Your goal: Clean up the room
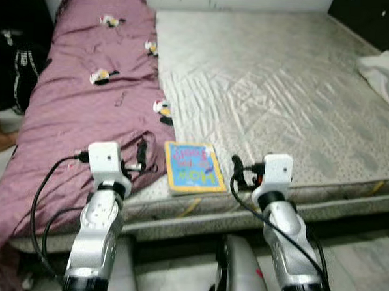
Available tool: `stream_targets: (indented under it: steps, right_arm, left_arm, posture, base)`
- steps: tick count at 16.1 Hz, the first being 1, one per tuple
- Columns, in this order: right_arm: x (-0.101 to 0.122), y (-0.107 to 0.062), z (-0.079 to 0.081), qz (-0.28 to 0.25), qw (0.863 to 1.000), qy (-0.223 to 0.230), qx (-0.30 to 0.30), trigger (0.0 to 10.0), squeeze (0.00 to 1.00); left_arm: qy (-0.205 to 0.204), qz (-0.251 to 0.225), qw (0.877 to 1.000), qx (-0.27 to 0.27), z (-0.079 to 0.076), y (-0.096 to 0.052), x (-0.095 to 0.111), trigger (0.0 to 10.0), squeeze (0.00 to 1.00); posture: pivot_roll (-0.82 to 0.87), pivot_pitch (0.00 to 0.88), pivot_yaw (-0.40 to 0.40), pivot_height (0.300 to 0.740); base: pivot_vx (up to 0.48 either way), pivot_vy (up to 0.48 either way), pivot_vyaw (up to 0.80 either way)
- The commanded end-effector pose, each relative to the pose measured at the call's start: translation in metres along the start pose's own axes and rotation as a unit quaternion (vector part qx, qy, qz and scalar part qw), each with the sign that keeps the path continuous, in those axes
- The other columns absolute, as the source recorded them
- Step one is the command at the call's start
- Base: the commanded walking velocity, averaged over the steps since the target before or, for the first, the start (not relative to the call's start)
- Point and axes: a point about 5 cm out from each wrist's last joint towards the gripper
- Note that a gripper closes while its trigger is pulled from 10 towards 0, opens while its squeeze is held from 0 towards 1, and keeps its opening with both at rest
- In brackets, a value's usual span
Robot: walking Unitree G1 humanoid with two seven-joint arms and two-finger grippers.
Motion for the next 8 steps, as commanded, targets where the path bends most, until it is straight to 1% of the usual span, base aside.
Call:
stream_targets:
  steps: [1,4,6,7,8]
  right_arm:
    - [0.003,-0.001,-0.002,-0.007,1.000,-0.007,0.002,10.0,0.00]
    - [0.003,-0.002,-0.003,-0.006,1.000,-0.012,0.001,10.0,0.00]
    - [0.002,-0.004,-0.006,-0.001,1.000,-0.016,-0.002,10.0,0.00]
    - [0.003,-0.006,-0.009,-0.002,1.000,-0.017,-0.006,10.0,0.00]
    - [0.003,-0.009,-0.011,-0.002,1.000,-0.020,-0.008,10.0,0.00]
  left_arm:
    - [-0.003,0.010,1.000,-0.004,-0.001,0.001,-0.003,10.0,0.00]
    - [-0.012,0.016,1.000,-0.007,-0.003,0.005,-0.005,10.0,0.00]
    - [-0.022,0.035,0.999,-0.004,-0.004,0.010,-0.009,10.0,0.00]
    - [-0.034,0.042,0.999,0.004,-0.001,0.012,-0.011,10.0,0.00]
    - [-0.038,0.044,0.998,0.008,0.000,0.014,-0.011,10.0,0.00]
  posture:
    - [-0.03,0.000,-0.021,0.538]
    - [-0.03,0.000,-0.023,0.538]
    - [-0.04,0.000,-0.027,0.518]
    - [-0.05,0.000,-0.026,0.508]
    - [-0.06,0.000,-0.026,0.498]
  base:
    - [0.000,0.000,0.00]
    - [0.000,0.000,0.00]
    - [0.000,0.000,0.00]
    - [0.000,0.000,0.00]
    - [0.000,0.000,0.00]
Point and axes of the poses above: a point about 5 cm out from each wrist's last joint towards the gripper, its own y axis pointing out of the wrist towards the gripper, its own x axis along the axis of the wrist's last joint, z = x × y, and after that the axes turned 3 degrees about y, right-handed
